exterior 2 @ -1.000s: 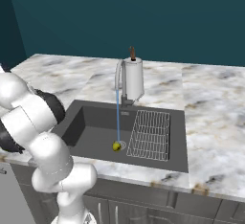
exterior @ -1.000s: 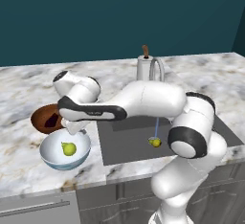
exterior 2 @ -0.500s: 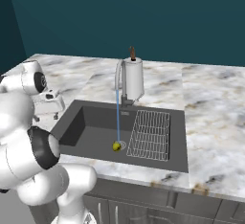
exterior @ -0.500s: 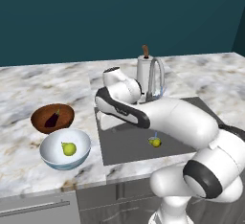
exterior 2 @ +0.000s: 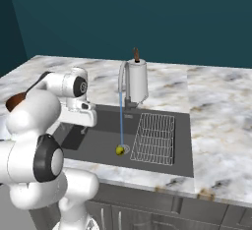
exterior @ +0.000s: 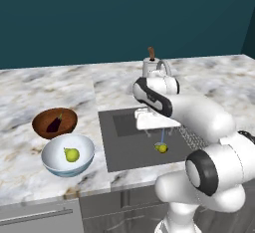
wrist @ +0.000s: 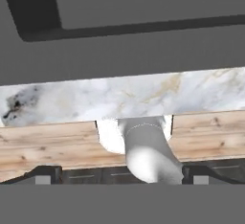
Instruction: Pick the pears from the sink and place them in one bowl. Place the eggplant in the other bowl. Then turn off the sink faucet.
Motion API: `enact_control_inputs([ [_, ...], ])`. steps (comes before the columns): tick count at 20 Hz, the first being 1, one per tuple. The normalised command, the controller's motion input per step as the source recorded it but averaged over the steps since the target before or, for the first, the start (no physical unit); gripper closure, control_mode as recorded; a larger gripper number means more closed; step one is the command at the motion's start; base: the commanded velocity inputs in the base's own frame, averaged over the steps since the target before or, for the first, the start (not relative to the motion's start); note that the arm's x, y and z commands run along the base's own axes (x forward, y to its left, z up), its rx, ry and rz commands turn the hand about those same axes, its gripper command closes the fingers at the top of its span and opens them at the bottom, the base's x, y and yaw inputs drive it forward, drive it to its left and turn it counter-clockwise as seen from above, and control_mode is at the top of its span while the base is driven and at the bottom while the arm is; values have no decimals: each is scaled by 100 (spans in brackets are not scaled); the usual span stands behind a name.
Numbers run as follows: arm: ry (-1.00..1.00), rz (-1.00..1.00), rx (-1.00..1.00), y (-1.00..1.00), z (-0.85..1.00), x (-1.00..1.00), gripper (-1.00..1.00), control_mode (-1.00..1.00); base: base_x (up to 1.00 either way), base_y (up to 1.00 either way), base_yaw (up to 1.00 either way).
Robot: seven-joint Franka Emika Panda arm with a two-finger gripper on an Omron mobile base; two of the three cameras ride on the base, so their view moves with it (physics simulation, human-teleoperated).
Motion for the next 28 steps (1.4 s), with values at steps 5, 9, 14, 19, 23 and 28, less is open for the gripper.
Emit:
enact_control_inputs([
  [5,13,-11,-4,-57,-25,8,-100,-100,0,0,0],
  [9,-27,-4,-7,-27,-49,1,-100,-100,0,0,0],
  [14,-7,-1,-12,0,-25,10,-100,-100,0,0,0],
  [19,0,0,-17,0,-9,23,-100,-100,0,0,0],
  [23,0,2,-16,0,-13,39,-100,-100,0,0,0],
  [28,0,3,-13,0,-28,32,-100,-100,0,0,0],
])
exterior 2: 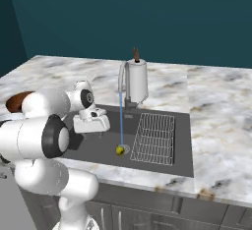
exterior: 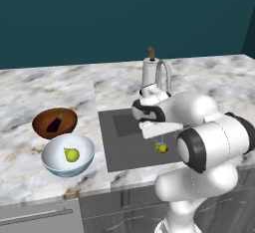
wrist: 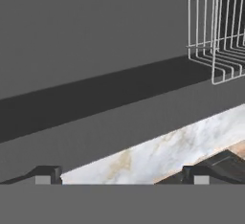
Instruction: Pick the pears from the sink and place them in one bowl. Place the eggplant in the other bowl. Then turn off the sink faucet.
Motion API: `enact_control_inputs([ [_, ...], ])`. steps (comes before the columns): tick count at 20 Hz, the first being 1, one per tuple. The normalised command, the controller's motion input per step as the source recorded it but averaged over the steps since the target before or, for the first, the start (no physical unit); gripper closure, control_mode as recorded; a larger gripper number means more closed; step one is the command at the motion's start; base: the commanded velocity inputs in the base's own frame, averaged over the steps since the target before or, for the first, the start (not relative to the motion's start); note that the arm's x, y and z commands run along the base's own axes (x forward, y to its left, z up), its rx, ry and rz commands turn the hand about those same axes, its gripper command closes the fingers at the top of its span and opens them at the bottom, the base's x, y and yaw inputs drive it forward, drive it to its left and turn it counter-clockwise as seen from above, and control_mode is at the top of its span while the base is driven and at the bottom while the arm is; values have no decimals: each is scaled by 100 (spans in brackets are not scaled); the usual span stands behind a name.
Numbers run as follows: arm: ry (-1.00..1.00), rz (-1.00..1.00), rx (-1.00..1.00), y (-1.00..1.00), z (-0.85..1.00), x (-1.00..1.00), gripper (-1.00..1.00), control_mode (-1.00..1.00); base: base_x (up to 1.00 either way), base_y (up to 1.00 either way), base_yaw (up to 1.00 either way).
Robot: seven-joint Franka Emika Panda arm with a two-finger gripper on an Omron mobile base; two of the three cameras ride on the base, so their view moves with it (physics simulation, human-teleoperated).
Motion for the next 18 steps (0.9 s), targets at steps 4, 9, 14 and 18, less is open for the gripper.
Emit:
enact_control_inputs([
  [4,10,3,-18,0,-26,37,-100,-100,0,0,0],
  [9,14,1,-17,0,-26,40,-100,-100,0,0,0],
  [14,6,0,-2,-1,-33,26,-100,-100,0,0,0],
  [18,1,0,0,-18,-39,18,-100,-100,0,0,0],
])
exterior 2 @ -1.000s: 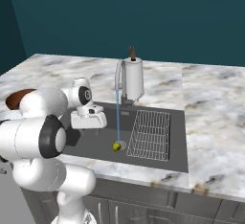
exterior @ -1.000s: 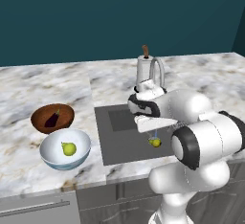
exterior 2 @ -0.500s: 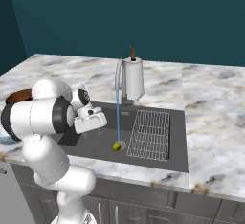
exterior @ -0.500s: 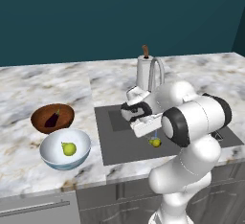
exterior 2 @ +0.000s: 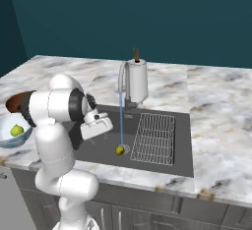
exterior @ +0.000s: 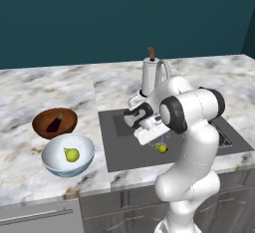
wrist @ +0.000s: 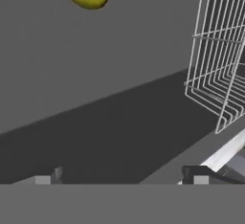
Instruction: Pick the pears from the sink and place them in one bowl. Place the eggplant in the other bowl. Then turn off the sink faucet.
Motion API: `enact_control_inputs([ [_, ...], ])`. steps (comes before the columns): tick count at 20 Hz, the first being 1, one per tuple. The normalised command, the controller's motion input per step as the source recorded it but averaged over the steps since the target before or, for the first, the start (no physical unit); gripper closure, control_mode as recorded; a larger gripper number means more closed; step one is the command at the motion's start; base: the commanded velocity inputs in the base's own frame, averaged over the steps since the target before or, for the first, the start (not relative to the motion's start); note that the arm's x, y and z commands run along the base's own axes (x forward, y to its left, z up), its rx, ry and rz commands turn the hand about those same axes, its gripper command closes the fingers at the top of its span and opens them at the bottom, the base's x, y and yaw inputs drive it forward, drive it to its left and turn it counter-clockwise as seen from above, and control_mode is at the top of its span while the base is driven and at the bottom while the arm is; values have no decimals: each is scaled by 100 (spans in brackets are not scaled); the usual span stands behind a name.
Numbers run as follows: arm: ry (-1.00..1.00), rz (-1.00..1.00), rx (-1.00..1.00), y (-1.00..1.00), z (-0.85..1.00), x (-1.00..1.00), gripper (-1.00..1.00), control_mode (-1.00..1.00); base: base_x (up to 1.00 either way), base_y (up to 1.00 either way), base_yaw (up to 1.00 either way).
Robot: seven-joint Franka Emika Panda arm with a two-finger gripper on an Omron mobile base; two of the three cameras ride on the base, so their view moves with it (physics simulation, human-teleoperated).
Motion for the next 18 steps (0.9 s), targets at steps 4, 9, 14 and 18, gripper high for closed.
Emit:
enact_control_inputs([
  [4,0,0,0,-34,-31,13,-100,-100,0,0,0],
  [9,0,0,0,-28,-32,11,-100,-100,0,0,0],
  [14,0,0,0,-19,-34,16,-100,-100,0,0,0],
  [18,0,0,0,-3,-24,35,-100,-100,0,0,0],
])
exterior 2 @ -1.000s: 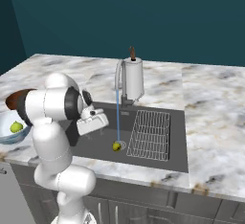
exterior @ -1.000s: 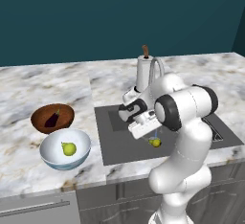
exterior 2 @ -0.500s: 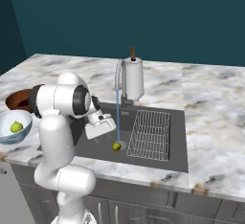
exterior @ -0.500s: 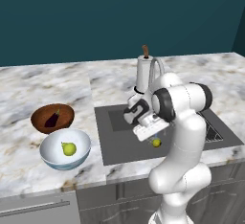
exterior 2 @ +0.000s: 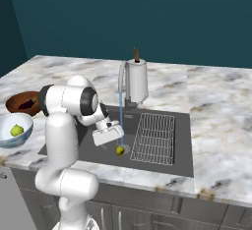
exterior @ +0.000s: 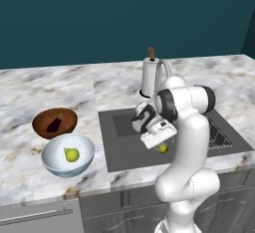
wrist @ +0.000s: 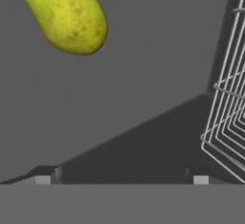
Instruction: Pick the pears from the sink and place them in one bowl. Place the eggplant in the other bowl. Then turn off the sink faucet.
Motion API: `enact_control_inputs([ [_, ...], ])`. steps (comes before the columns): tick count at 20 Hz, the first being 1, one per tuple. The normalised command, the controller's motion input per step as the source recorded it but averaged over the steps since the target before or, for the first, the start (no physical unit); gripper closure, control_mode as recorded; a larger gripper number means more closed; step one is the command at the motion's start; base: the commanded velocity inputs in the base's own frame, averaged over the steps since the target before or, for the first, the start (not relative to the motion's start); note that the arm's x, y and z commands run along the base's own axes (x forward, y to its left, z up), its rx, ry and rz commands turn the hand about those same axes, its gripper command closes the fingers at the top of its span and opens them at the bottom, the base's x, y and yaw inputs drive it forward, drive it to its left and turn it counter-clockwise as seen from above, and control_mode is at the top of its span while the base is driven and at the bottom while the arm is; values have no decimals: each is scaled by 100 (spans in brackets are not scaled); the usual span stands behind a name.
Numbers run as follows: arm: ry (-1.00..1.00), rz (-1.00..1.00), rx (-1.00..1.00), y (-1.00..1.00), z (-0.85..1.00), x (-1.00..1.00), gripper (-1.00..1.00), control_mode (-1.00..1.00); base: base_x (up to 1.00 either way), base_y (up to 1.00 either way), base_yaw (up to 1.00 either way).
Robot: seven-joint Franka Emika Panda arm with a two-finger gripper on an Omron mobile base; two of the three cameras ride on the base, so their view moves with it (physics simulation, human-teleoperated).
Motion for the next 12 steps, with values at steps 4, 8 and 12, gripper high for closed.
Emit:
enact_control_inputs([
  [4,0,0,0,-3,-22,46,-100,-100,0,0,0],
  [8,1,0,0,-6,-29,41,-100,-100,0,0,0],
  [12,3,0,0,-1,-35,30,-100,-100,0,0,0],
])
